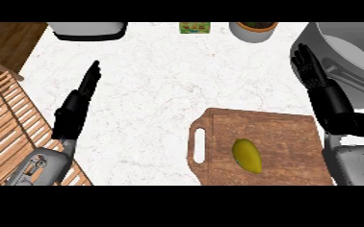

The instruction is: Pick the lemon from the cutting board and place it in the pot

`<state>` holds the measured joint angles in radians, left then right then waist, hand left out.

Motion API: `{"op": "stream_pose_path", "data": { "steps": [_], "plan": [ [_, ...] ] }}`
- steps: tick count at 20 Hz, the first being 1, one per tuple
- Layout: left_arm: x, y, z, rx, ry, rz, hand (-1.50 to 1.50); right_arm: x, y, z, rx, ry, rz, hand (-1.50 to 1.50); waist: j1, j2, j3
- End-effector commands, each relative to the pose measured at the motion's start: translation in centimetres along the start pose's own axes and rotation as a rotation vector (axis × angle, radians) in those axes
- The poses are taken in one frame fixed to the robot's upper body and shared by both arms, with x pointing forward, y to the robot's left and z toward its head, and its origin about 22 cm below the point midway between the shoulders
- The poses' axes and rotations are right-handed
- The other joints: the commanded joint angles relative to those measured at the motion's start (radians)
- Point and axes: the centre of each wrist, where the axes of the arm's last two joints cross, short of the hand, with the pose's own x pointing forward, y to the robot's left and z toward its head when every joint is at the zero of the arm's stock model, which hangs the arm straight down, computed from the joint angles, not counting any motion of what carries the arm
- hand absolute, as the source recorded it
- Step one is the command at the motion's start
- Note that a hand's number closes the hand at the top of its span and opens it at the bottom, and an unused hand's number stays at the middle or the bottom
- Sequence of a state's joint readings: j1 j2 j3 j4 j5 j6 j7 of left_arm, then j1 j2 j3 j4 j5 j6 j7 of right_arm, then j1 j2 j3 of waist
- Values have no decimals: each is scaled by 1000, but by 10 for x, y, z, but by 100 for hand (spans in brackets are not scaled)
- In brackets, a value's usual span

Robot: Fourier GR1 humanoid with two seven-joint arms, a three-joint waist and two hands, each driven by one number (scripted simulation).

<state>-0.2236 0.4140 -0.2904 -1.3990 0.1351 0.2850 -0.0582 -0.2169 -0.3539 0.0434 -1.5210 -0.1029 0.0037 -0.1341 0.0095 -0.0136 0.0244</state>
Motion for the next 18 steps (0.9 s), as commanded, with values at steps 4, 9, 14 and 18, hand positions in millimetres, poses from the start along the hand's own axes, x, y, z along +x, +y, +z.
{"op": "stream_pose_path", "data": {
  "steps": [4, 9, 14, 18],
  "plan": [
    [33, -7, -12, 38, -112, 161, 0, 27, 20, -36, 520, -190, -252, 150, 87, 24, -18],
    [52, -10, -26, 80, -137, 277, 0, 36, -42, -57, 619, -300, 14, -150, 63, 41, -20],
    [54, -7, -24, 78, -139, 271, 0, 36, -45, -55, 874, -490, -55, -150, 59, 36, -18],
    [47, 2, -25, 101, -132, 253, 0, 51, -57, -57, 952, -556, 60, -150, 45, 33, -20]
  ]
}}
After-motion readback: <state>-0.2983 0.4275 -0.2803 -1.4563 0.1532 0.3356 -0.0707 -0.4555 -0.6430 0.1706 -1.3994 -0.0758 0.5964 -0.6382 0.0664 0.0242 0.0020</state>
